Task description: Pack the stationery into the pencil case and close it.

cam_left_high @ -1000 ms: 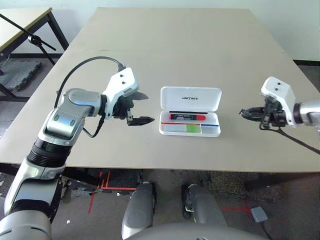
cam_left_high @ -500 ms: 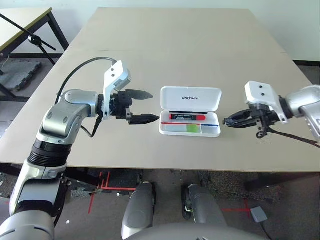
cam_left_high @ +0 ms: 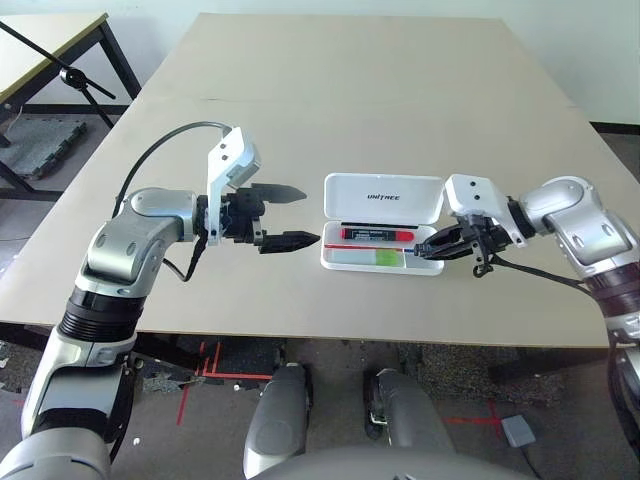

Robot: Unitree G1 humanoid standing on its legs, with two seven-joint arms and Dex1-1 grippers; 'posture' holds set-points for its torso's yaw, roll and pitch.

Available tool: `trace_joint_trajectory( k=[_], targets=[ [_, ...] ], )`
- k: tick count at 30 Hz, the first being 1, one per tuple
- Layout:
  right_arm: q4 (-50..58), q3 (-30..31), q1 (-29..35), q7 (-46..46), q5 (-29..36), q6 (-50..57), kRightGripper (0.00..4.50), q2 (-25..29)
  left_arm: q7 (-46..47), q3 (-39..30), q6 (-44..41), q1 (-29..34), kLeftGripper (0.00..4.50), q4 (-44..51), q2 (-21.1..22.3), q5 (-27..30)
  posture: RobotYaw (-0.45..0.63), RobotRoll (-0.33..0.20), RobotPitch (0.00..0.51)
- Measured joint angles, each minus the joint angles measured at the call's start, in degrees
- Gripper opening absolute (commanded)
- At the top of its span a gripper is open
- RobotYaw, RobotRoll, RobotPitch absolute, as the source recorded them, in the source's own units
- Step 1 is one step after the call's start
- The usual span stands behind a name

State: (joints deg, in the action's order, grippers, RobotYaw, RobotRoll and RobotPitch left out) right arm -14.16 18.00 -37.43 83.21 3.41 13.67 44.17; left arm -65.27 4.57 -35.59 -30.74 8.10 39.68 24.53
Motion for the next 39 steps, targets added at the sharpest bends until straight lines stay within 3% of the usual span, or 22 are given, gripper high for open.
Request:
trace_joint_trajectory(
  k=[12, 23, 28, 36, 39],
  targets=[
    [-2.72, 0.0, -0.01, -0.28, -1.68, -2.55, 0.34, -1.96, 0.43, 0.01, -0.02, 0.02, 4.5, 0.0, -0.01, 0.01, 0.29, 0.0, 0.118],
    [-3.76, -0.77, -0.01, -0.95, -1.31, -3.19, 4.38, -2.25, 0.47, 0.04, -0.16, -0.48, 4.5, -1.43, -0.31, 0.12, 0.28, 0.0, 0.117],
    [-3.01, -4.04, -0.02, 1.91, 3.42, -1.62, 4.45, 0.53, 1.76, 0.21, 0.48, -3.82, 4.5, -7.38, -0.82, -1.07, 0.25, 0.0, 0.117],
    [-3.27, -11.78, 0.83, 4.72, 8.1, 1.82, 4.45, 9.18, 8.55, 1.22, 3.55, -13.41, 4.5, -25.72, -3.44, -8.94, 0.21, 0.0, 0.112],
    [-3.88, -13.33, 2.63, 3.89, 8.34, 1.75, 4.5, 10.91, 10.02, 1.88, 6.2, -16.41, 3.84, -32.98, -3.86, -11.99, 0.19, 0.0, 0.111]
  ],
)
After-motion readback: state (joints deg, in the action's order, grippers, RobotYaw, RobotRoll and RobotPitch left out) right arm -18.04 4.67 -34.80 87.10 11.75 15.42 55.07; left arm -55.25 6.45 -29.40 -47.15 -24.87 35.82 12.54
